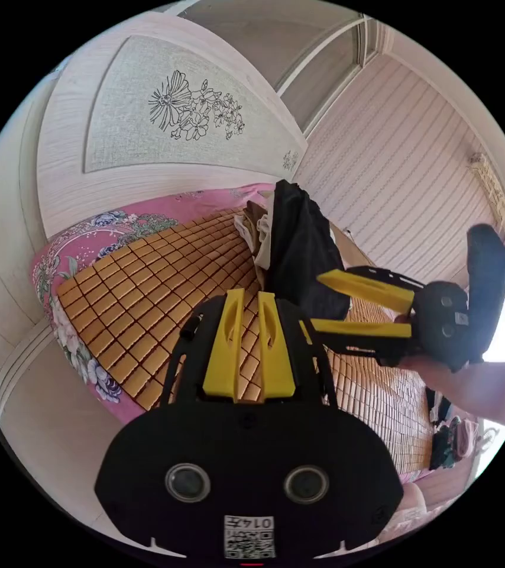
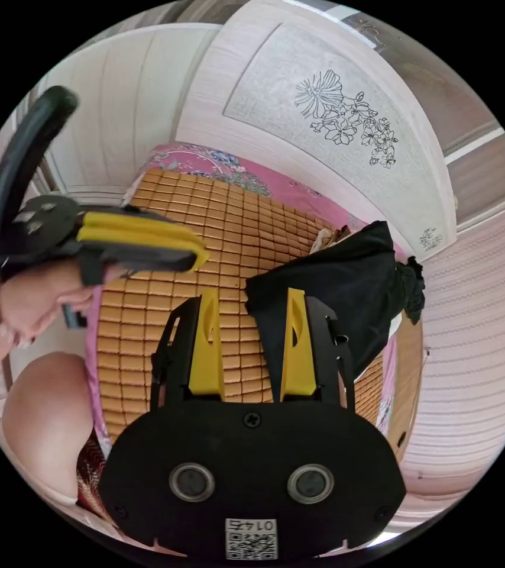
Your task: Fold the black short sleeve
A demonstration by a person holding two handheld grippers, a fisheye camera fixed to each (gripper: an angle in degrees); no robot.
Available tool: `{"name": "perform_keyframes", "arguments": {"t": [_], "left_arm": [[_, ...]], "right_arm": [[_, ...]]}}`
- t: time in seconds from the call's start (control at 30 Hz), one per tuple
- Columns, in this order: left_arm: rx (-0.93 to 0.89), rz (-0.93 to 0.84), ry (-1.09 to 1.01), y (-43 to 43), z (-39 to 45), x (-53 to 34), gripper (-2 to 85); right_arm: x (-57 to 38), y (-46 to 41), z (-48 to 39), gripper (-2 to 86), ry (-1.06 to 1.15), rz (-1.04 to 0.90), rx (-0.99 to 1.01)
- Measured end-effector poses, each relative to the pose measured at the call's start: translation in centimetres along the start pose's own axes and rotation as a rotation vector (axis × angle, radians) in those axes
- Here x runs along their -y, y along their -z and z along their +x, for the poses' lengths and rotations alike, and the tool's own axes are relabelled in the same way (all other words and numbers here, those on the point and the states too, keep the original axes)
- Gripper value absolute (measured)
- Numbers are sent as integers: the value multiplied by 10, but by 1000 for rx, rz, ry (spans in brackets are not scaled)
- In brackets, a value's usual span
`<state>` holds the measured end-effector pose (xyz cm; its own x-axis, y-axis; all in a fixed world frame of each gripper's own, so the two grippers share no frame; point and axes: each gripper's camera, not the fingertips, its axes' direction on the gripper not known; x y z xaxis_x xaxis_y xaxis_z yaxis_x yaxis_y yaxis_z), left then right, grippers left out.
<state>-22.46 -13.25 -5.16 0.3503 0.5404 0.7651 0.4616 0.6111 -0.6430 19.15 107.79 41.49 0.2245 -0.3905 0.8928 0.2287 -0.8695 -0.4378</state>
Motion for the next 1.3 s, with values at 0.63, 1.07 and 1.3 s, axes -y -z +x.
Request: {"name": "perform_keyframes", "arguments": {"t": [0.63,1.07,1.3], "left_arm": [[-144,11,-254,-22,9,24,123],[-59,-82,-294,-13,53,59,17],[-194,62,-401,104,111,23,10]], "right_arm": [[-123,36,106,-8,-313,158,259],[-392,144,167,-8,-830,503,385],[-559,188,103,-8,-1012,572,409]]}}
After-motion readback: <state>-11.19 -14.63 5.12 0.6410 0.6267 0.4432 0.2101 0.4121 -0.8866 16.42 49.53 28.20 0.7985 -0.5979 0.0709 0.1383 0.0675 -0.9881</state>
